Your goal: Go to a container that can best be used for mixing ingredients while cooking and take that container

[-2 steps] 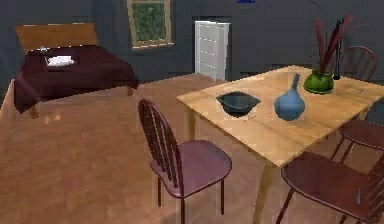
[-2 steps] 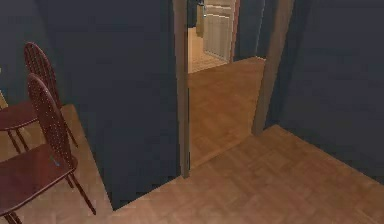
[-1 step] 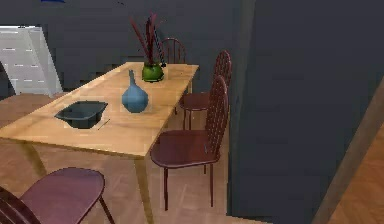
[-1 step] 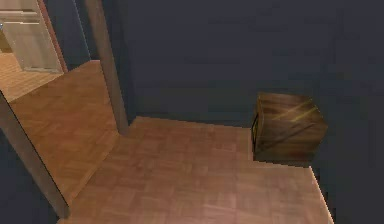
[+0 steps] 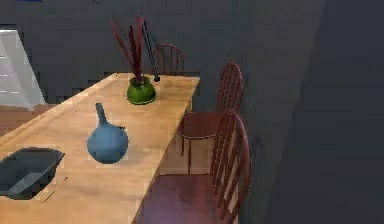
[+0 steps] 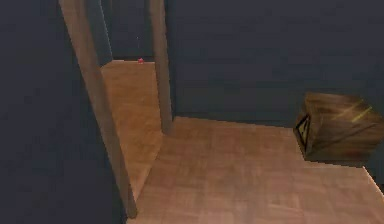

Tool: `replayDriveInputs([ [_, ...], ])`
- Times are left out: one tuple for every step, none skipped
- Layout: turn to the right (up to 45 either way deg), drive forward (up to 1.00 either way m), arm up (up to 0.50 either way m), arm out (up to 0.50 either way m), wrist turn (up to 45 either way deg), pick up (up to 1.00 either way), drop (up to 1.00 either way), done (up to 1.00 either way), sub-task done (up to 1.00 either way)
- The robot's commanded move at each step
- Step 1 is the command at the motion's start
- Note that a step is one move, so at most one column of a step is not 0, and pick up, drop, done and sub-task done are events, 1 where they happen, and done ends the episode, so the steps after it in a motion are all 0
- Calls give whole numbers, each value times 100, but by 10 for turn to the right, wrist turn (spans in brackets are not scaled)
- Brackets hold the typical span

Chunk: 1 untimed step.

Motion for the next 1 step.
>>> replayDriveInputs([
  [-450, 0, 0, 0, 0, 0, 0, 0, 0],
])
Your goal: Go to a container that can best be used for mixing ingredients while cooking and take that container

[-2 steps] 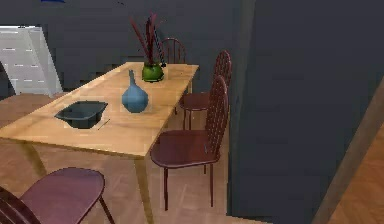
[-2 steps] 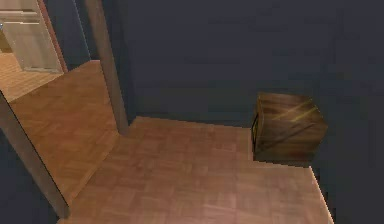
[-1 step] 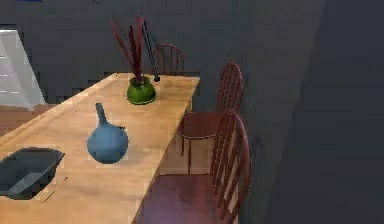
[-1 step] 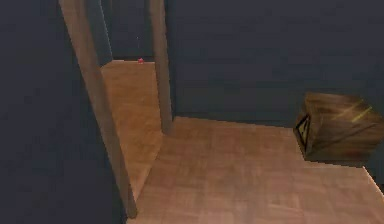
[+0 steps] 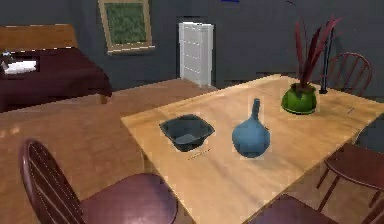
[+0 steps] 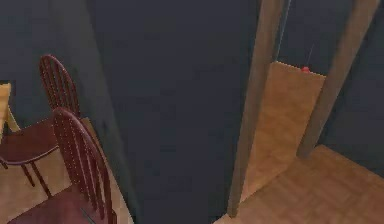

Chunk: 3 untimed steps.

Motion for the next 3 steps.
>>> replayDriveInputs([
  [-450, 0, 0, 0, 0, 0, 0, 0, 0],
  [-420, 0, 0, 0, 0, 0, 0, 0, 0],
  [0, 0, 50, 0, 0, 0, 0, 0, 0],
])
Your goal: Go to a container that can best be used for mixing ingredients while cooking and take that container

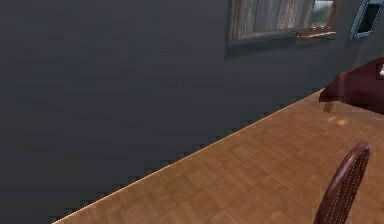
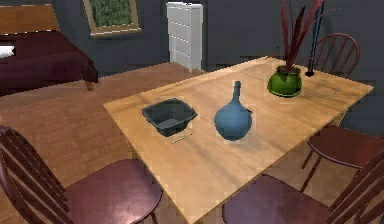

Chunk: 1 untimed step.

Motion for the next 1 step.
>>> replayDriveInputs([
  [0, 0, 38, 0, 0, 0, 0, 0, 0],
])
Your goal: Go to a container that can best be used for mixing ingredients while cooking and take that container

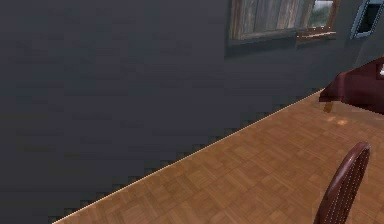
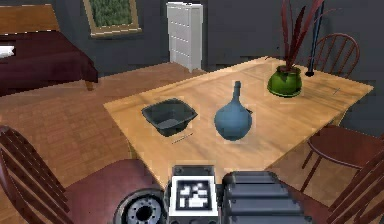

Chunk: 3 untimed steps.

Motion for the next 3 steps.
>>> replayDriveInputs([
  [0, 0, 0, 46, 0, 0, 0, 0, 0],
  [0, 0, 0, 0, 450, 0, 0, 0, 0],
  [0, 0, 0, 0, 450, 0, 0, 0, 0],
])
